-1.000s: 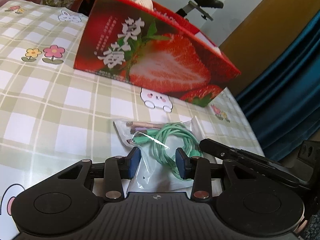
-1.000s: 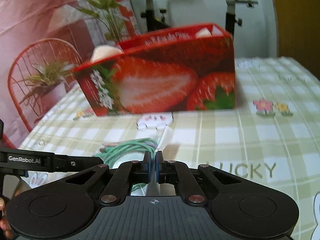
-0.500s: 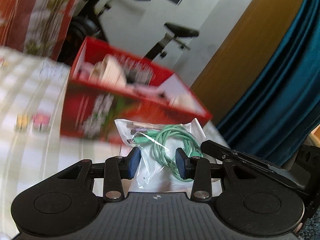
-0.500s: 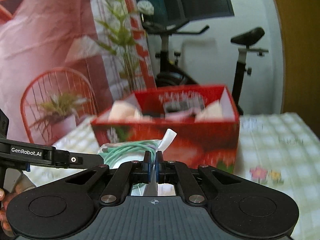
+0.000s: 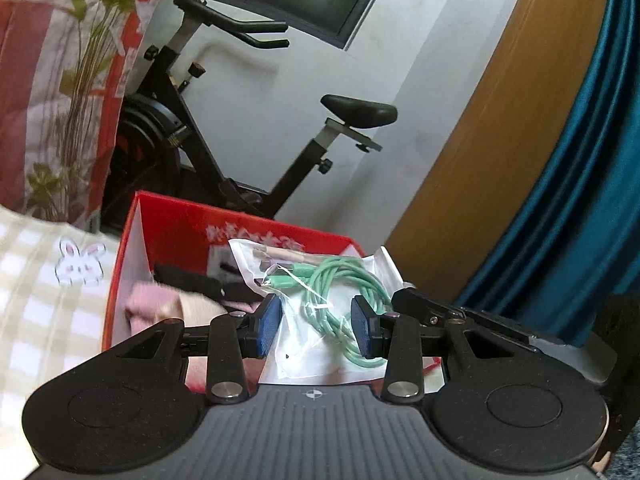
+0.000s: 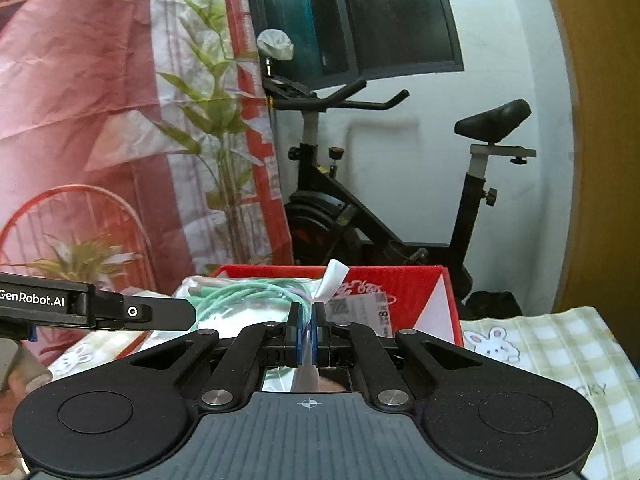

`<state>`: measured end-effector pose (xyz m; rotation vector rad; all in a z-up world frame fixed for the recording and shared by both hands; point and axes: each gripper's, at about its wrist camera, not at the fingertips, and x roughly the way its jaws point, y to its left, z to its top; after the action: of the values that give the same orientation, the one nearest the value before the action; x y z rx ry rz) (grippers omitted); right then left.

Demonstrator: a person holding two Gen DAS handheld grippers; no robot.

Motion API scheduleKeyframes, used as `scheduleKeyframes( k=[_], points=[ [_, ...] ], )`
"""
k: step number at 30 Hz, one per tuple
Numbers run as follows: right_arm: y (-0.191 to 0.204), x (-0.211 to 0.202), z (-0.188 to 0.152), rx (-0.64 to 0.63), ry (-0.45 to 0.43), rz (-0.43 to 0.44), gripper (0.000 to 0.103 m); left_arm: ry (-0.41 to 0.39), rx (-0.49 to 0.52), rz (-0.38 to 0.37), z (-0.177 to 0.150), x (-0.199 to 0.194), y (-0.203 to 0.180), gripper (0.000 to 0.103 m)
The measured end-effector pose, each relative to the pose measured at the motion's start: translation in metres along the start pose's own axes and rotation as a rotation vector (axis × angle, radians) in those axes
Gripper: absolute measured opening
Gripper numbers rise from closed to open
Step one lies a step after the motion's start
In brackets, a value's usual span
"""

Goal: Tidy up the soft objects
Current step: 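Carry the cable bag into the red box and open both grippers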

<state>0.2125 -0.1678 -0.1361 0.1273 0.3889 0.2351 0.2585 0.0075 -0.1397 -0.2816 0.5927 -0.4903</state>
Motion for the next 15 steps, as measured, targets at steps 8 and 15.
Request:
scheduleKeyframes(
  k=[8, 15],
  points=[
    [-0.013, 0.056, -0.012, 0.015, 0.145, -0.03, 0.004, 0.138, 0.094, 0.074, -0.003, 0.033, 0.01, 0.04],
    [-0.015, 0.097, -0.028, -0.003, 0.356, -0.039, 0.004, 0.29, 0.086, 0.105, -0.011, 0.061, 0.022, 0.035]
  ],
)
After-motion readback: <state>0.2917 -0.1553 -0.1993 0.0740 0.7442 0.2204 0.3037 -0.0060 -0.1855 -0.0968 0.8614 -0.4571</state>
